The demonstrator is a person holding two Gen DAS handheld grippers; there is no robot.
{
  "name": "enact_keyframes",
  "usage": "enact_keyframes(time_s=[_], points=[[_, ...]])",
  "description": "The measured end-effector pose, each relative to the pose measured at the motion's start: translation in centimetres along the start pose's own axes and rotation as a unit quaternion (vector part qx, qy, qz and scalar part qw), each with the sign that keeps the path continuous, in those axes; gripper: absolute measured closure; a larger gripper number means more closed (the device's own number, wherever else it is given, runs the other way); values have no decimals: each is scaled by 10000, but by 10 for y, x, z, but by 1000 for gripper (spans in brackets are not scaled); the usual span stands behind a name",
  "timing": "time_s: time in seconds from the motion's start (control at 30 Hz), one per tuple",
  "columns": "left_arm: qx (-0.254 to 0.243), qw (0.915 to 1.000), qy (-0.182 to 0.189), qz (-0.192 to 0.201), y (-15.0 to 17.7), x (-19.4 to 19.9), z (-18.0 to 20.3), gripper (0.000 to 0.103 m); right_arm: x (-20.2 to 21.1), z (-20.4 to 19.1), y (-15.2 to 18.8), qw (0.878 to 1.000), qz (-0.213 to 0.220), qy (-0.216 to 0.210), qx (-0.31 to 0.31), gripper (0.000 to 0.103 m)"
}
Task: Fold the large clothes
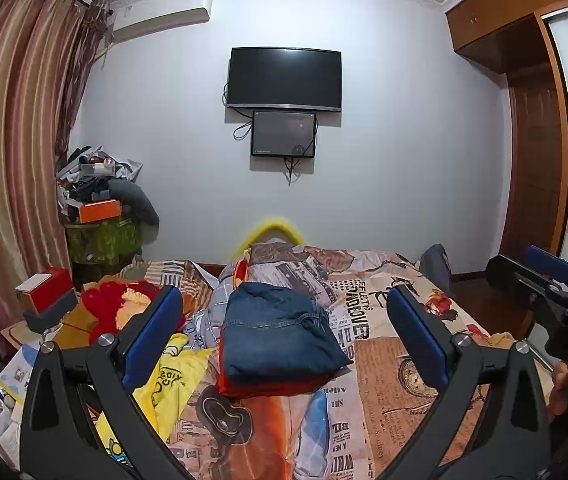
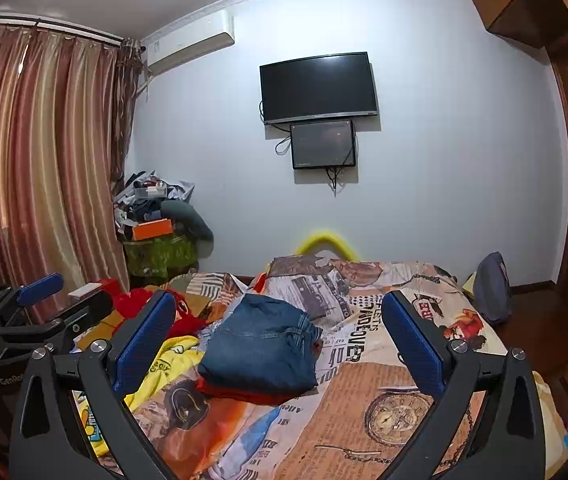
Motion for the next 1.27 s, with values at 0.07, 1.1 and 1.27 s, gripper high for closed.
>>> enact_keyframes(time_s=[0.07, 1.1, 1.27], points=[[27, 10000, 10, -21, 0, -1, 0, 0, -1, 0, 1, 10000, -16, -7, -8, 1], [55, 9998, 190, -96, 3, 2, 4, 0, -1, 4, -5, 10000, 39, -3, -55, 0], [47, 9999, 125, -82, 3, 6, 2, 0, 1, 3, -6, 10000, 54, -11, -70, 0]])
Point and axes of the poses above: each gripper's, at about its wrist camera, not at the fingertips, and x roughly against the way its jaws point, z to its right, y to its underside, the point moved 7 cm from there along -x, roughly the way its jaws point, and after that the axes turned 2 degrees about -x, right-handed, at the moved point
